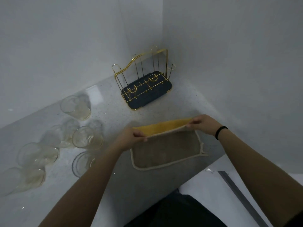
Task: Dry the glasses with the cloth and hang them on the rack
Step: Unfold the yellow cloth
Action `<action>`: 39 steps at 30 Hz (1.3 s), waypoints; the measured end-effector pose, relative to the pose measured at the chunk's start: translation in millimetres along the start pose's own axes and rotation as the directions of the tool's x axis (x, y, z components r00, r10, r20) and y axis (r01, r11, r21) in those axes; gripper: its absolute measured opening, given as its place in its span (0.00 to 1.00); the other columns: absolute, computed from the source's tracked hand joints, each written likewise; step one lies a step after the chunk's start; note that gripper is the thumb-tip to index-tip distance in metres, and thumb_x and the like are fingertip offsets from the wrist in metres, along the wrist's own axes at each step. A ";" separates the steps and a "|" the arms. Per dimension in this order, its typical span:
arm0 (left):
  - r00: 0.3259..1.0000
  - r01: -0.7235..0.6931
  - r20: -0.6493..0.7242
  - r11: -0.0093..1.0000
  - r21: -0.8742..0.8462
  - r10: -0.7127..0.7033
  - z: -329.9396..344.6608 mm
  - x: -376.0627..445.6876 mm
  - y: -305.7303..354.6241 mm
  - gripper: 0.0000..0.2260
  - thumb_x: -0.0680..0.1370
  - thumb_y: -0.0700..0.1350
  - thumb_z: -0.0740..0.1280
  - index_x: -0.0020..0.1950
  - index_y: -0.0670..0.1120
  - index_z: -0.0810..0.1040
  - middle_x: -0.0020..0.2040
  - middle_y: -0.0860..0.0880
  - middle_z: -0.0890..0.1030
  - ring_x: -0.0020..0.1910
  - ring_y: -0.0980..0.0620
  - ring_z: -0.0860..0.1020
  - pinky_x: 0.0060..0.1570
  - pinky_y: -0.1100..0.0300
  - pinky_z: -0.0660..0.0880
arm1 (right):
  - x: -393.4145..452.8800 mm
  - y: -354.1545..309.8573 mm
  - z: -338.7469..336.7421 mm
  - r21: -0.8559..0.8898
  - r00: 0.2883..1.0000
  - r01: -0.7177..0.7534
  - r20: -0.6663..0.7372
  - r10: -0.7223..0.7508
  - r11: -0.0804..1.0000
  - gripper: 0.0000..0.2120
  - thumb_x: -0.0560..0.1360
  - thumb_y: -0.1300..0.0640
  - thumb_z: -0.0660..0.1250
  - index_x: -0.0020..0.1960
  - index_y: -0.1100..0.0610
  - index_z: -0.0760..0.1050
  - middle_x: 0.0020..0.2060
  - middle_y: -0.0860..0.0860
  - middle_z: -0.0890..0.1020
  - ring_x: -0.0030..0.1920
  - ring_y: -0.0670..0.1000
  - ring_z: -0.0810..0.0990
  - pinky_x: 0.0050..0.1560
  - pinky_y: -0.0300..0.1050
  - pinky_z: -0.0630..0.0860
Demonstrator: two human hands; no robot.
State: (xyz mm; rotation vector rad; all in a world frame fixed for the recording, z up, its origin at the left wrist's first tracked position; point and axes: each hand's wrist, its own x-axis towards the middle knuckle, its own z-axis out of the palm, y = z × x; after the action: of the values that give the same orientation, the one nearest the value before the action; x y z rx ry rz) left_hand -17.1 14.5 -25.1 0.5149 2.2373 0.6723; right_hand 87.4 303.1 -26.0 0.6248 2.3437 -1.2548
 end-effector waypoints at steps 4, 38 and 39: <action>0.998 0.060 0.033 0.997 -0.057 -0.059 32.3 -16.6 -19.5 0.06 0.76 0.46 0.72 0.48 0.44 0.85 0.38 0.50 0.80 0.37 0.56 0.75 0.39 0.64 0.71 | -23.9 21.7 28.1 -0.089 0.999 -0.011 0.049 0.016 0.996 0.12 0.74 0.49 0.67 0.49 0.57 0.81 0.45 0.54 0.81 0.47 0.54 0.77 0.50 0.44 0.70; 0.948 0.260 -0.239 0.943 0.208 -0.209 35.6 7.3 -36.8 0.17 0.75 0.53 0.71 0.59 0.46 0.78 0.58 0.45 0.78 0.59 0.45 0.74 0.59 0.51 0.72 | 8.9 -14.8 121.2 -0.392 0.952 0.156 -0.183 -0.243 0.906 0.19 0.74 0.44 0.66 0.63 0.48 0.74 0.65 0.51 0.72 0.67 0.57 0.64 0.68 0.52 0.56; 0.950 0.274 -0.205 0.945 0.181 -0.236 31.6 8.2 -36.3 0.16 0.73 0.53 0.73 0.55 0.46 0.79 0.55 0.46 0.79 0.55 0.47 0.75 0.54 0.53 0.74 | 13.1 -17.8 119.7 -0.403 0.951 0.155 -0.185 -0.246 0.902 0.20 0.74 0.44 0.66 0.64 0.48 0.73 0.65 0.52 0.72 0.67 0.57 0.64 0.67 0.52 0.56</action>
State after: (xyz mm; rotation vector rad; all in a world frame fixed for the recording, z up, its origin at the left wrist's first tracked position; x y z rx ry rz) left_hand -4.7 0.3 -70.1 0.2613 2.5064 0.3642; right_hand 83.6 195.3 -82.6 0.4222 2.8090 -0.7878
